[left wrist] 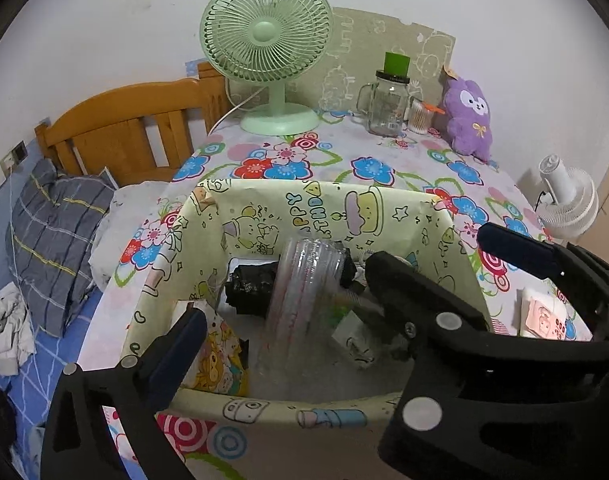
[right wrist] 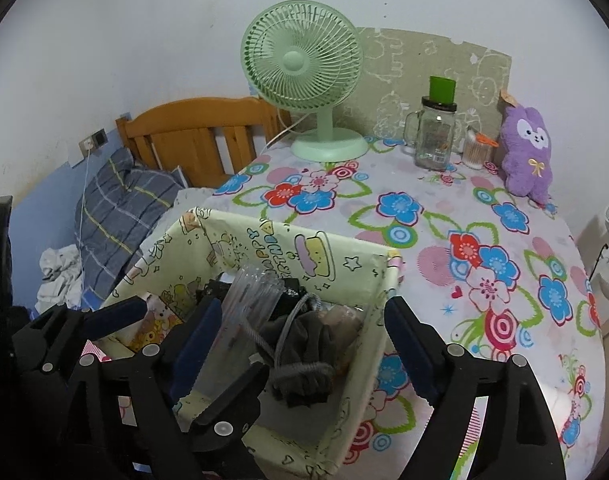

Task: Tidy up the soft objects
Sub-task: 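Open the right tool over the box while the left tool releases the tube inside, then withdraw both tools from the box toward the pink packet on the table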

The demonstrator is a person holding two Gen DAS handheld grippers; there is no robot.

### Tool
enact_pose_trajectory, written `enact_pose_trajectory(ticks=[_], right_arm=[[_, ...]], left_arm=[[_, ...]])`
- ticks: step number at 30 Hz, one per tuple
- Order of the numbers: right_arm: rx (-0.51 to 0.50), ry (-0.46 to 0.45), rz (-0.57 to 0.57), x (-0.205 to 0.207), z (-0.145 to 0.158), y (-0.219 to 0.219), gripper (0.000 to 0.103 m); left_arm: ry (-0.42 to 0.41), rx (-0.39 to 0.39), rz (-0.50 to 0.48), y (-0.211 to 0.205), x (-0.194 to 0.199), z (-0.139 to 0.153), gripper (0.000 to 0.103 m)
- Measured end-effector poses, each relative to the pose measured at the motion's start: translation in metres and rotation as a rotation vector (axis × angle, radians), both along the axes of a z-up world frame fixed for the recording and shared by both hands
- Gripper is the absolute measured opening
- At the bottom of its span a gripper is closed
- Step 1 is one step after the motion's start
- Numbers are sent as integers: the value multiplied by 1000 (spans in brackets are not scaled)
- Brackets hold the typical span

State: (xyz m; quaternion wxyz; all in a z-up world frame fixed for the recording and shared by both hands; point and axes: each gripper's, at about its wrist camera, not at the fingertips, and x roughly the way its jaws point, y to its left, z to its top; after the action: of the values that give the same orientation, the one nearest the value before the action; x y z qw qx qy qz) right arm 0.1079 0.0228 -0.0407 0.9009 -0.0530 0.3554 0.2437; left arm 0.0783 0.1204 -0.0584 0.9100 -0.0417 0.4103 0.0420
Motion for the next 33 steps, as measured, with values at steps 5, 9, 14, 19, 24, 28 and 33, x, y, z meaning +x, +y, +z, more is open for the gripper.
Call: enact_pose_trajectory(ticks=[5, 9, 14, 19, 24, 28, 33], right_arm=[[8, -22, -12, -6, 7, -11, 87], [16, -40, -25, -12, 14, -23, 87], [39, -70, -51, -22, 27, -40, 93], [49, -104, -68, -31, 39, -55, 96], [57, -131, -91, -41, 50, -73, 97], [65, -149, -115, -49, 56, -87, 98], [76, -166, -148, -57, 60, -107, 99]], left_arm=[[-28, 40, -7, -13, -6, 9, 103], [-73, 52, -32, -25, -14, 20, 103], [-136, 51, -46, -39, -23, 34, 102], [-160, 61, -58, -55, -28, 44, 98], [-181, 55, -76, -72, -35, 54, 97], [-203, 56, -95, -85, -41, 59, 97], [-217, 52, -127, -104, -45, 64, 97]])
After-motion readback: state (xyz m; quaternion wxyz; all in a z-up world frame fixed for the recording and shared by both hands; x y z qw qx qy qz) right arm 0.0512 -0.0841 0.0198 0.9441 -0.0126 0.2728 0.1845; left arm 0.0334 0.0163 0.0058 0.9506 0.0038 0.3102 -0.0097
